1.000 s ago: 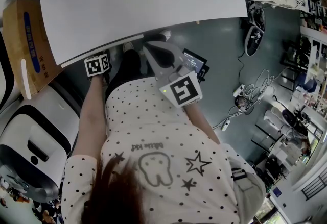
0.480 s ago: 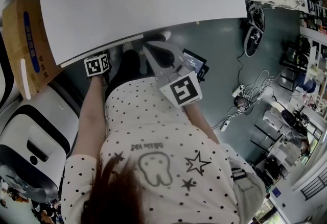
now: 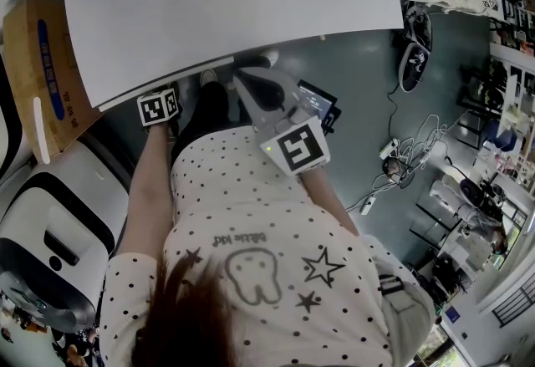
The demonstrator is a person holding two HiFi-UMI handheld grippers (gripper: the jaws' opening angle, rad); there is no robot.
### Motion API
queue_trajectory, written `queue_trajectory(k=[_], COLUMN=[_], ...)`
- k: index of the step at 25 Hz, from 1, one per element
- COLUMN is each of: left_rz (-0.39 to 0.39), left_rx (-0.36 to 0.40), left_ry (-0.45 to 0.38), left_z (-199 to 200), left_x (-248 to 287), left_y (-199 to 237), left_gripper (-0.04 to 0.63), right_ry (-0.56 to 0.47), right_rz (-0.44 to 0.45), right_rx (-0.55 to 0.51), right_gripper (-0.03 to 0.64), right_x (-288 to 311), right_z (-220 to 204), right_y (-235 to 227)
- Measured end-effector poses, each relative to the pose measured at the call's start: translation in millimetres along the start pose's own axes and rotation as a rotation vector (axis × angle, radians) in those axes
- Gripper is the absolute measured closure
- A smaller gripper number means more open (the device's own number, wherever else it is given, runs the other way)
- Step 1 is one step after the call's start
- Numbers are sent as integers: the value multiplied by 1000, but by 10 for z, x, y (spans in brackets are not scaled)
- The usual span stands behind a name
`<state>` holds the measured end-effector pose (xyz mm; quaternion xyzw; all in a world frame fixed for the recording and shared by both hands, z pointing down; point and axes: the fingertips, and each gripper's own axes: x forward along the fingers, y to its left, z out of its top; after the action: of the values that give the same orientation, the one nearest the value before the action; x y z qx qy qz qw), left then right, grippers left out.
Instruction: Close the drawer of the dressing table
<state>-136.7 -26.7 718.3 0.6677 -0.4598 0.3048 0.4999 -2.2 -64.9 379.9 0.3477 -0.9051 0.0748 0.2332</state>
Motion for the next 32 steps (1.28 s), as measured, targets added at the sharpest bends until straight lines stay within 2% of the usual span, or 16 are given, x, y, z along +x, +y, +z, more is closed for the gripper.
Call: queue_trajectory(k=[32], left_rz=[9], left_rx=[-41], left_ry=[-10], left_z=[105], left_x=[33], left_y=[18], left_gripper=[508], right_ry=[12], right_rz=[0], right_rx=[2], right_gripper=[618], right_x=[9], right_z=[-6], right_y=[7])
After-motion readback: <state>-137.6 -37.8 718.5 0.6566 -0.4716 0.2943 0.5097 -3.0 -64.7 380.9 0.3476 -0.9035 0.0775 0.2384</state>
